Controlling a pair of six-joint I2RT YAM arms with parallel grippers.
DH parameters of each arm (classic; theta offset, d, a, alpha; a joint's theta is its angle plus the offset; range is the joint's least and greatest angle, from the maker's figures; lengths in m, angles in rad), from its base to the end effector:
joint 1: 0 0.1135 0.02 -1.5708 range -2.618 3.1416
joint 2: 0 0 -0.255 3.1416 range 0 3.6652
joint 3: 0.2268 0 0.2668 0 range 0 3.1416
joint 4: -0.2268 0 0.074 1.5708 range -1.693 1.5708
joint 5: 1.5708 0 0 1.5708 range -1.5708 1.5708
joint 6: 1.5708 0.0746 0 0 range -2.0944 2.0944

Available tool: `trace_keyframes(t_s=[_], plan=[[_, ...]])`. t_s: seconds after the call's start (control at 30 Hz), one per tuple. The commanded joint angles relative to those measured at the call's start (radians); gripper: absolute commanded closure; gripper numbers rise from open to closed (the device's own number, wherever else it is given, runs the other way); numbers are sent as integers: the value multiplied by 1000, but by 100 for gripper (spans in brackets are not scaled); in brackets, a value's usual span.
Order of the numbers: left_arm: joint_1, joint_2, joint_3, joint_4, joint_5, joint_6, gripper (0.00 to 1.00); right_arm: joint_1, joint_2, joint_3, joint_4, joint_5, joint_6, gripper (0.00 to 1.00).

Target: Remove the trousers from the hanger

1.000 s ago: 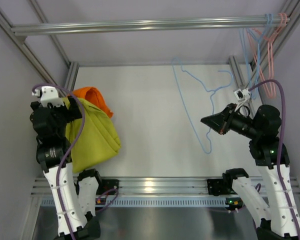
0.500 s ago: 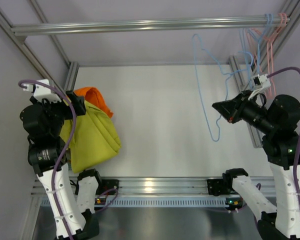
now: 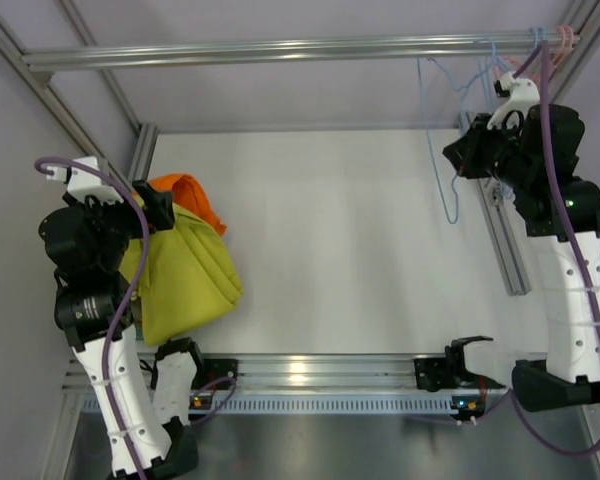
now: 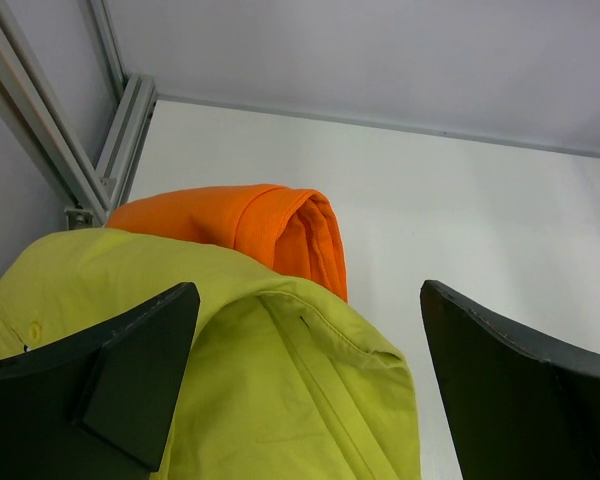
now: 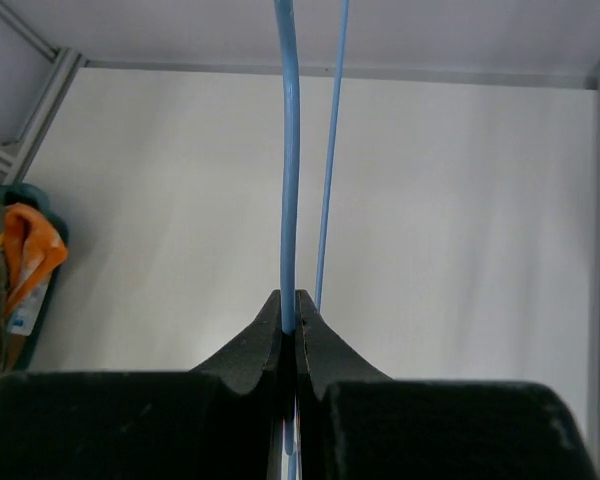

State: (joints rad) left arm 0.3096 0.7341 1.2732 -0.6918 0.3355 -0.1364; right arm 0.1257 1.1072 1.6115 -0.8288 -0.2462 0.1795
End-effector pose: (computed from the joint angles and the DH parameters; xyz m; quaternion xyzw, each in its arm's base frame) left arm 0.1653 0.0271 0.4473 -0.0595 0.7538 -0.0707 0.6505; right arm 0.2391 0.0485 0.4731 -0.0500 0.8075 0.1866 0.5573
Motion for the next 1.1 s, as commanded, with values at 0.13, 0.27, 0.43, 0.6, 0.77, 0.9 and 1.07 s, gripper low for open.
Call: trace_keyframes(t_s=[0.13,0.27,0.43,0.6,0.77,0.9,1.07], plan=[[0,-33,-9,9,5,12,2,-15,172,218,-45,119,-77,100],[0,-35,-12,9,14,9,2,-52,227,242,-32,114,-87,100],[0,-53,-31,8,7,20,2,-103,293,271,-36,91,-98,100],[0,-50,-26,-6,25,11,2,-184,332,286,-18,62,-109,100],[0,59,53,-129,53,15,2,-222,348,266,-38,10,-121,100],[0,86,74,-140,69,14,2,-242,349,210,-26,1,-150,100],[0,149,97,-193,114,38,2,-265,339,159,-10,-14,-163,100]])
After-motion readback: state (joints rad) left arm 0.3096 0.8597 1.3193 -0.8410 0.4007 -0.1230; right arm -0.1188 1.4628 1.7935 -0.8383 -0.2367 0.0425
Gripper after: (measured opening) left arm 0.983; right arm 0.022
